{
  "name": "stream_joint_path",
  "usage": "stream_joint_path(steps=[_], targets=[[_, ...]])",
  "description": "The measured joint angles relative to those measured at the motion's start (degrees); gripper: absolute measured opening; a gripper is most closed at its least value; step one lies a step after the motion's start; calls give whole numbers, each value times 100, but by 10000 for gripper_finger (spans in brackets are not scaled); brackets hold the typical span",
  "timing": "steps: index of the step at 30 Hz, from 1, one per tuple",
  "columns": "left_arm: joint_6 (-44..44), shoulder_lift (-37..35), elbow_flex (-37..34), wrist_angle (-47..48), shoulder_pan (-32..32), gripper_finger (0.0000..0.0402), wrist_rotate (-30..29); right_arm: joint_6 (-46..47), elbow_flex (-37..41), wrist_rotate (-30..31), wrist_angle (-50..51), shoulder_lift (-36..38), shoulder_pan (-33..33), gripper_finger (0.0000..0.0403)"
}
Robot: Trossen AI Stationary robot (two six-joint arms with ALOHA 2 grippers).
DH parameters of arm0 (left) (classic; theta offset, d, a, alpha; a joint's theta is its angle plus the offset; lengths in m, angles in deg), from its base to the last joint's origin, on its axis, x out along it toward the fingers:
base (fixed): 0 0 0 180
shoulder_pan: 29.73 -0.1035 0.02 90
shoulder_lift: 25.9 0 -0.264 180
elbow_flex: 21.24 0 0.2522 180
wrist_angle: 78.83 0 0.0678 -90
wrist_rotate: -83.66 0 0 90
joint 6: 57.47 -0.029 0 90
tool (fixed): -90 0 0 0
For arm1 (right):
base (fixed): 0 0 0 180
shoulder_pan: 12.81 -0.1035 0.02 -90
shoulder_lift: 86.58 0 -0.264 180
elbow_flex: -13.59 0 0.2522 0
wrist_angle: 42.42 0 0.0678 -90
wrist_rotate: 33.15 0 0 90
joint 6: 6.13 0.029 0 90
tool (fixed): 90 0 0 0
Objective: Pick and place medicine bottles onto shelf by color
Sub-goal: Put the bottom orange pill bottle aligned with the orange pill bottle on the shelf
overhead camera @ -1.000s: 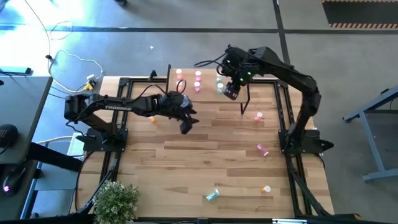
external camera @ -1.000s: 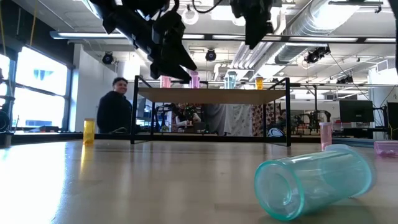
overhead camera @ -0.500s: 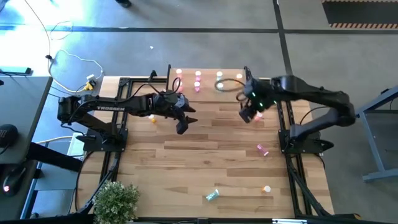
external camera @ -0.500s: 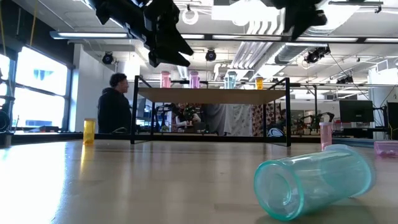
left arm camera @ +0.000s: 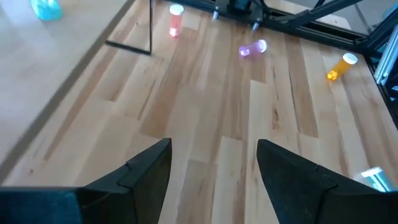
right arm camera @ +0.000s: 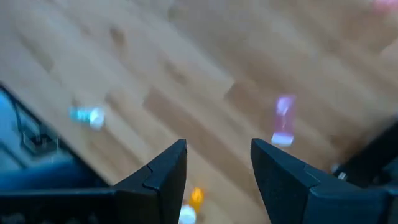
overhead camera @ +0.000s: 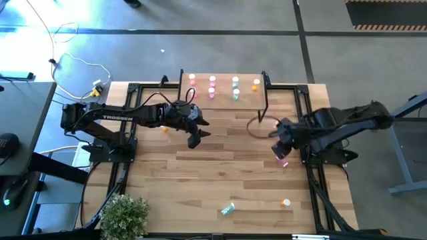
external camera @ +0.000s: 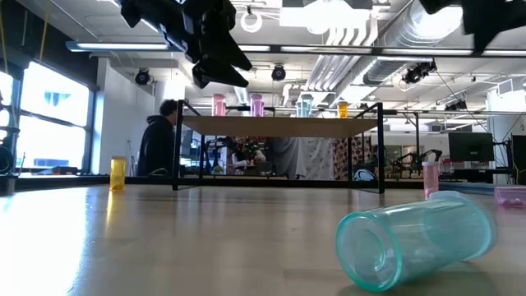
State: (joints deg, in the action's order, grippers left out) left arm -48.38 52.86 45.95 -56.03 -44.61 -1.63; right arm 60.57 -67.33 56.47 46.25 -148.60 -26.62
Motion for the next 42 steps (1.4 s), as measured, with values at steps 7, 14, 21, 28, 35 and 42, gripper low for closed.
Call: stream_joint_path(steps=[7,14,21,28,35,42], targets=[[181,0,0,62,197,227,-12,454,376,-418,-393,-24,-1106,184],[442,0,0,64,377,227,-88,1342,872,-438,-900,-23,-2219,224],[827,2,0,64,490,227,-153,2480,1533,-433,-1999,-23,-3097,226],[1026,2,0,64,492,227,-201,3222,1837,-306,-2650,-317,-3727,226],[1171,4,0,64,492,227,-266,3455,1699,-180,-2851,-1028,-4082,226],[1270,4,0,64,492,227,-265,3493,1673,-64,-3181,-1747,-4085,226]])
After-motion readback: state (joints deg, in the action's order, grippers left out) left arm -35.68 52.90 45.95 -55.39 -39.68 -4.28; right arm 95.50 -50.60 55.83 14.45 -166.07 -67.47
